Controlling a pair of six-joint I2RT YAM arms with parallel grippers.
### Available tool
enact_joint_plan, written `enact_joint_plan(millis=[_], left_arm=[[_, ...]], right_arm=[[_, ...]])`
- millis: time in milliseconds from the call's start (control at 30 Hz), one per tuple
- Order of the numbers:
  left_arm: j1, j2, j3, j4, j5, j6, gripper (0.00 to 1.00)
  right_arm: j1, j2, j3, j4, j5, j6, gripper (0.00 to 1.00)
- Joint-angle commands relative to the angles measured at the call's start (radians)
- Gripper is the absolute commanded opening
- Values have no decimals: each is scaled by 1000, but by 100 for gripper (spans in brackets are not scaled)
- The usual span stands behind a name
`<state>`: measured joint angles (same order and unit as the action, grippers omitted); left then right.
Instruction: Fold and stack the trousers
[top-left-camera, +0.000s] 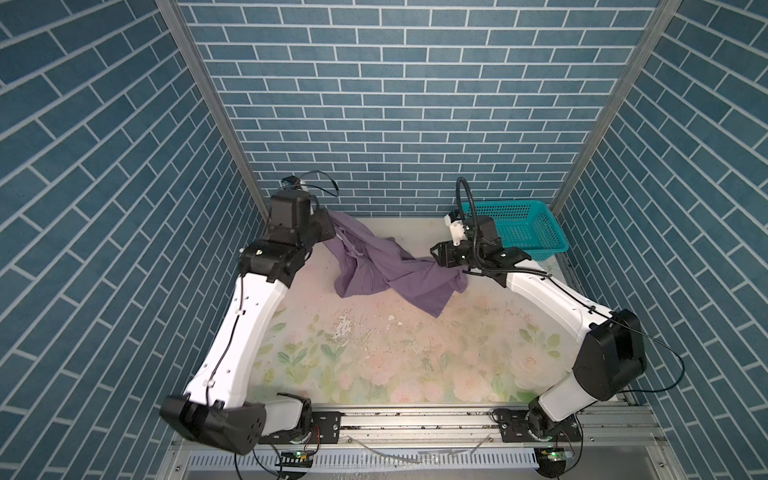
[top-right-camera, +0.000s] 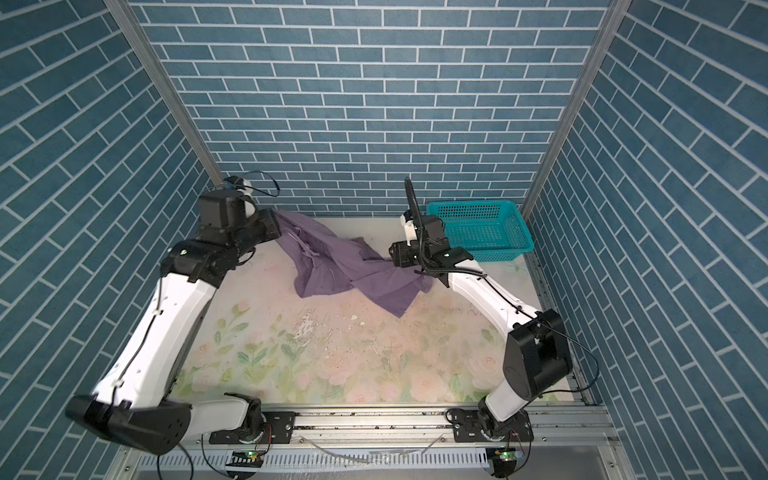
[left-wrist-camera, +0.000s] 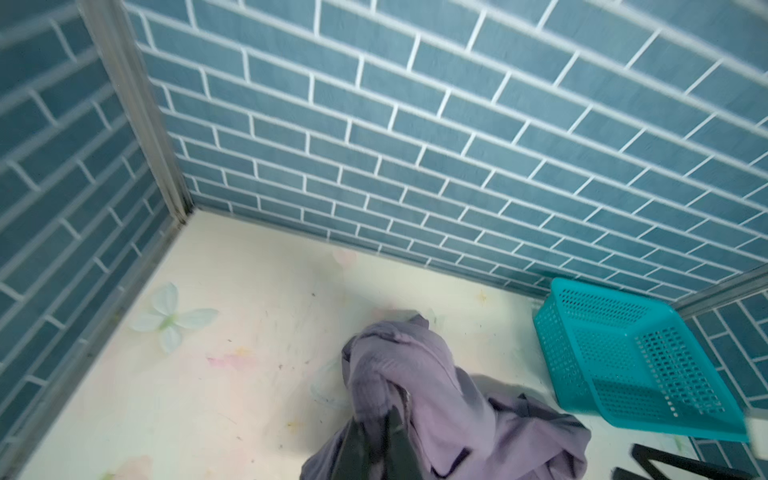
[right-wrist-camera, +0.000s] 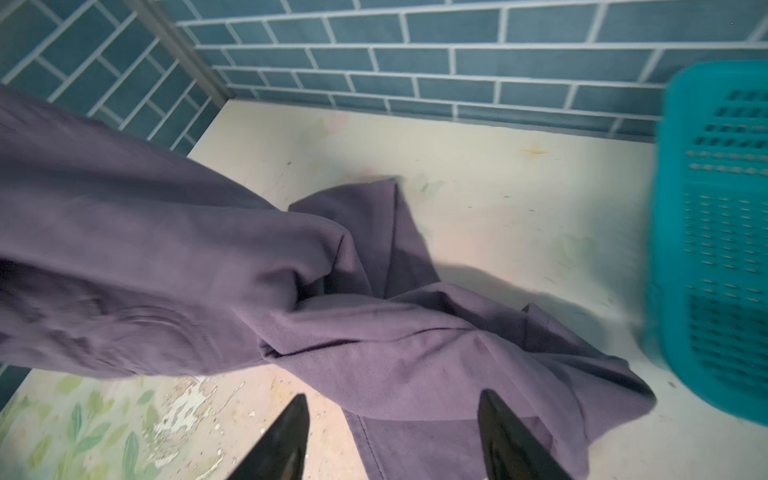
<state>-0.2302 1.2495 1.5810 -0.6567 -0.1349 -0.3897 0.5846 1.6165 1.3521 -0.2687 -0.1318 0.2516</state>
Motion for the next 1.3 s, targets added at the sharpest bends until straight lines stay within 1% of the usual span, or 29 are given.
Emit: enact_joint_plan(millis=[0, 133, 267, 367, 533, 667, 733, 867, 1000, 1067, 1200, 1267], left_arm=[[6, -59, 9, -69, -154, 83, 0], [6, -106, 21, -97, -208, 119, 0], [6, -124, 26, -122, -222, 136, 0], [6, -128, 32, -132, -221, 135, 0], [6, -128, 55, -141, -200, 116, 0], [7, -123, 101, -163, -177, 115, 0], [7, -114, 138, -196, -164, 112, 0], [6, -91, 233, -287, -133, 105, 0], [6, -87, 270, -335, -96, 82, 0], [6, -97, 262, -330, -56, 63, 0], [6, -116, 267, -331, 30, 38, 0], [6, -127, 279, -337, 68, 30, 0]], right_arm=[[36, 46, 59, -12, -26, -98, 98], [76, 89, 86, -14, -70, -101, 99], [182, 112, 108, -10, -57, -144, 99], [263, 124, 127, 23, -43, -166, 99], [370, 172, 181, 113, -44, -167, 99], [437, 249, 241, 183, 9, -168, 99], [452, 294, 296, 198, 29, -145, 99], [463, 389, 392, 282, -16, -69, 99], [483, 466, 475, 325, 29, -66, 99], [478, 493, 487, 387, 88, -49, 99], [473, 550, 550, 412, 157, -31, 98], [467, 569, 578, 407, 218, -15, 91]])
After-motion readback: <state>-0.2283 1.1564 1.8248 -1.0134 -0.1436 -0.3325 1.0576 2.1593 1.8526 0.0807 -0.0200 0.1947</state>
